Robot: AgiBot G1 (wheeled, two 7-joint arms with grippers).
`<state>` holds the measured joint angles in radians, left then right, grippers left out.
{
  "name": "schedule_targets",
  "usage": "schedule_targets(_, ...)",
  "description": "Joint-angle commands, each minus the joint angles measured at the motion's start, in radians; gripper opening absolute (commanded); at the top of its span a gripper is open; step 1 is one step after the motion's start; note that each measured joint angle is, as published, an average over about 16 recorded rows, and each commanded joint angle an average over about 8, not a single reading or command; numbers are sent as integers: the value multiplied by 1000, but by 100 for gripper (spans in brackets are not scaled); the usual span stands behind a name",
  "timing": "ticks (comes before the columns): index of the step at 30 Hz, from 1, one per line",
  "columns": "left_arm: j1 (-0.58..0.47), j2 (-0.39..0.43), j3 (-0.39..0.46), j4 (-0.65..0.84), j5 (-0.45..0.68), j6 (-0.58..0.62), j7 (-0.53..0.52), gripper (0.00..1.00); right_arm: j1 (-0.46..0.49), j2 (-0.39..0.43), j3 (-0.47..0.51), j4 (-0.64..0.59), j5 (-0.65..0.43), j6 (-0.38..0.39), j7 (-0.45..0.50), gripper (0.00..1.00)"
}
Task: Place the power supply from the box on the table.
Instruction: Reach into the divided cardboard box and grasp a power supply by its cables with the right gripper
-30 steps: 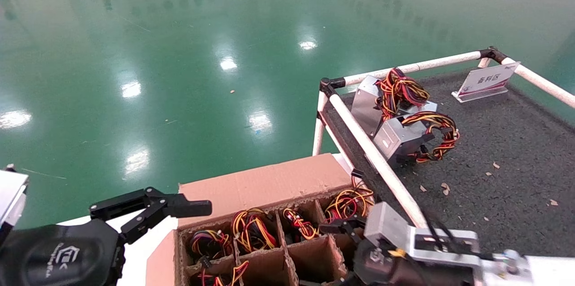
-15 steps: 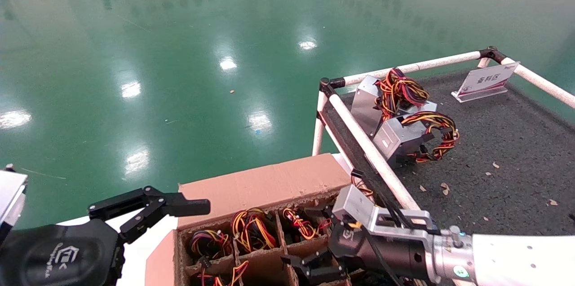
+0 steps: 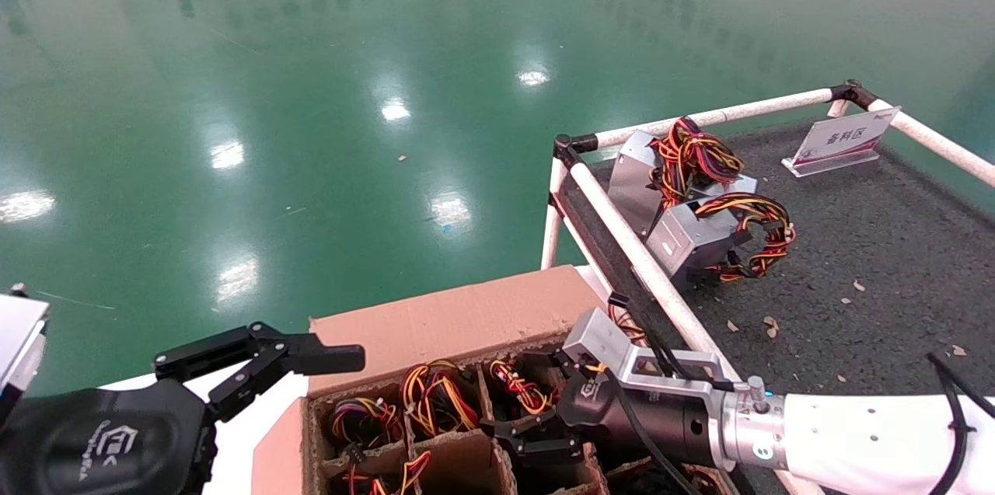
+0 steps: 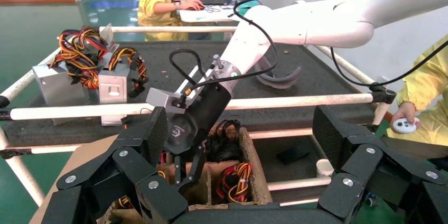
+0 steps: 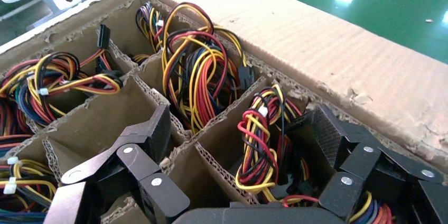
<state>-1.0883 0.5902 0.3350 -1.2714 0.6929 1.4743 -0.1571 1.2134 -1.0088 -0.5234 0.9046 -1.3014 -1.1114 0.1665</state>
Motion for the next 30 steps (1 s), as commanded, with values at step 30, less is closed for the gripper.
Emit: schedule_targets(30,0,0,1,0,0,0,0,100,27,-20,7,-95,8,-8,-52,0)
